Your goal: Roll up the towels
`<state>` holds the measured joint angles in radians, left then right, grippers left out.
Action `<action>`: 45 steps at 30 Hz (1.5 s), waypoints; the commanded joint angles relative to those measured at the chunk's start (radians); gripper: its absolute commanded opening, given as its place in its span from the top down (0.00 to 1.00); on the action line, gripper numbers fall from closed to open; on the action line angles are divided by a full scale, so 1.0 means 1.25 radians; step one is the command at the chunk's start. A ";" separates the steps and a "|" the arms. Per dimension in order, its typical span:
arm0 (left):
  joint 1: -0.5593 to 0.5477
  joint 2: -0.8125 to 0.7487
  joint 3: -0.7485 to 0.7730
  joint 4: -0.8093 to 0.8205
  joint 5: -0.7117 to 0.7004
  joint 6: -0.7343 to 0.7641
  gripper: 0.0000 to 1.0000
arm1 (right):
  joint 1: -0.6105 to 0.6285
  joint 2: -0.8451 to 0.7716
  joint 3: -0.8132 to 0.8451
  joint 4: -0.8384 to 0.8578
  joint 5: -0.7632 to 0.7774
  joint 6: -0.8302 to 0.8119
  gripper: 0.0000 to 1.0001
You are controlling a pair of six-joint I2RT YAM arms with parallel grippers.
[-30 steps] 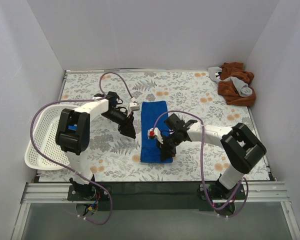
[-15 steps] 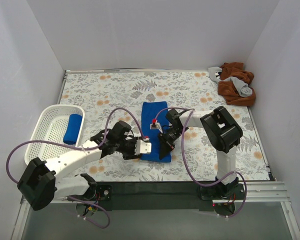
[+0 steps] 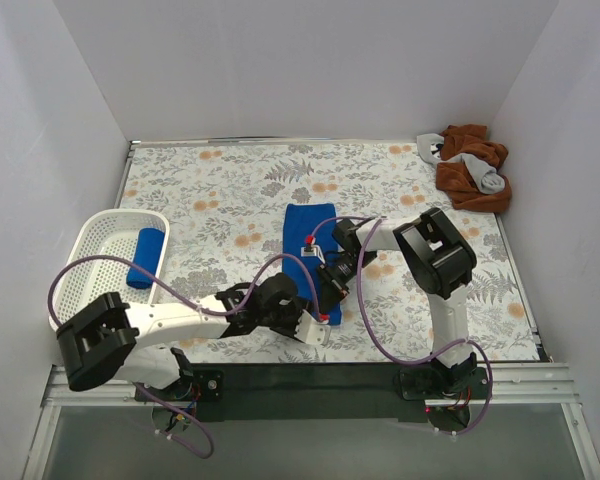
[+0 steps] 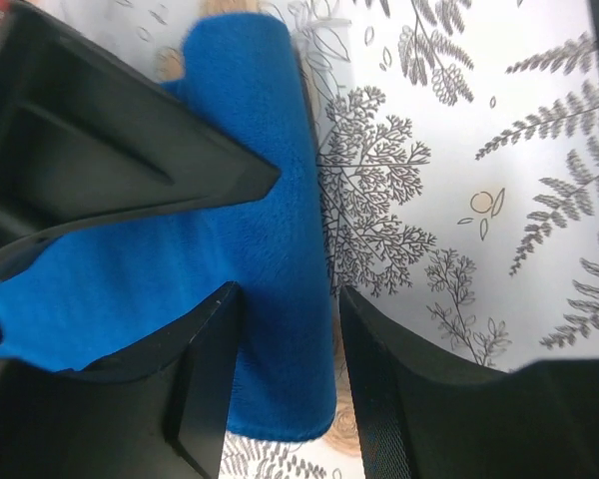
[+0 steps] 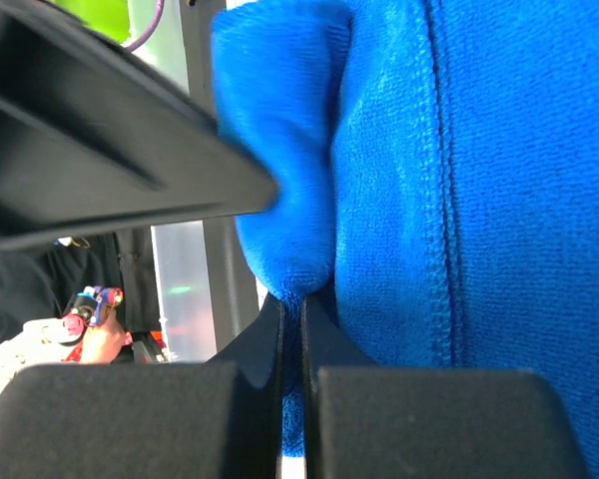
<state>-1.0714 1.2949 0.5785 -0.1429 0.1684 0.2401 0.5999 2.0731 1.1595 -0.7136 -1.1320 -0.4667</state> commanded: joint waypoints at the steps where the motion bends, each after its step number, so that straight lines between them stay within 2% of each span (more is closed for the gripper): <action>1: -0.006 0.046 0.003 0.048 -0.027 0.016 0.60 | -0.005 0.017 0.026 -0.021 0.000 -0.005 0.99; 4: -0.006 0.089 0.010 0.053 -0.038 0.010 0.63 | -0.009 0.009 0.023 -0.022 0.006 -0.005 0.99; 8: -0.007 0.111 0.039 -0.003 -0.006 -0.010 0.92 | -0.015 -0.023 0.020 -0.018 0.044 0.003 0.99; 10: -0.003 0.109 0.051 -0.072 0.031 -0.023 0.96 | -0.040 -0.045 0.027 -0.016 0.083 0.015 0.94; 12: 0.008 0.111 0.075 -0.147 0.102 -0.047 1.00 | -0.081 -0.086 0.039 -0.021 0.125 0.026 0.83; 13: 0.018 0.118 0.084 -0.170 0.134 -0.055 1.00 | -0.096 -0.102 0.061 -0.023 0.141 0.031 0.80; 14: 0.042 0.131 0.093 -0.191 0.164 -0.061 1.00 | -0.112 -0.143 0.070 -0.023 0.157 0.036 0.72; 16: 0.074 0.158 0.130 -0.250 0.243 -0.077 1.00 | -0.150 -0.187 0.092 -0.022 0.210 0.040 0.65; 20: 0.194 0.261 0.241 -0.382 0.405 -0.066 1.00 | -0.179 -0.319 0.087 -0.021 0.280 0.029 0.47; 21: 0.214 0.312 0.267 -0.407 0.465 -0.056 1.00 | -0.178 -0.340 0.081 -0.019 0.303 0.026 0.46; 25: 0.288 0.444 0.414 -0.527 0.586 -0.028 0.98 | -0.178 -0.451 0.029 0.018 0.342 0.021 0.44; 27: 0.315 0.494 0.451 -0.592 0.610 -0.008 0.97 | -0.178 -0.513 -0.014 0.037 0.361 0.004 0.43; 32: 0.371 0.689 0.571 -0.732 0.663 0.087 0.92 | -0.130 -0.559 -0.094 0.076 0.401 -0.024 0.52; 36: 0.401 0.784 0.660 -0.813 0.645 0.127 0.89 | -0.052 -0.591 -0.138 0.144 0.449 0.005 0.49; 38: 0.408 0.812 0.676 -0.816 0.634 0.129 0.88 | 0.019 -0.598 -0.154 0.190 0.494 0.005 0.42; 41: 0.413 0.839 0.715 -0.833 0.627 0.132 0.87 | 0.104 -0.573 -0.159 0.233 0.572 -0.013 0.37; 45: 0.419 0.875 0.739 -0.829 0.633 0.121 0.87 | 0.179 -0.522 -0.172 0.281 0.658 -0.049 0.37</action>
<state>-0.5579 2.3219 1.5066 -1.2758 1.1683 0.3264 0.7773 1.3869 0.9581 -0.4622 -0.4286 -0.4843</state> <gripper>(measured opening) 0.135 0.633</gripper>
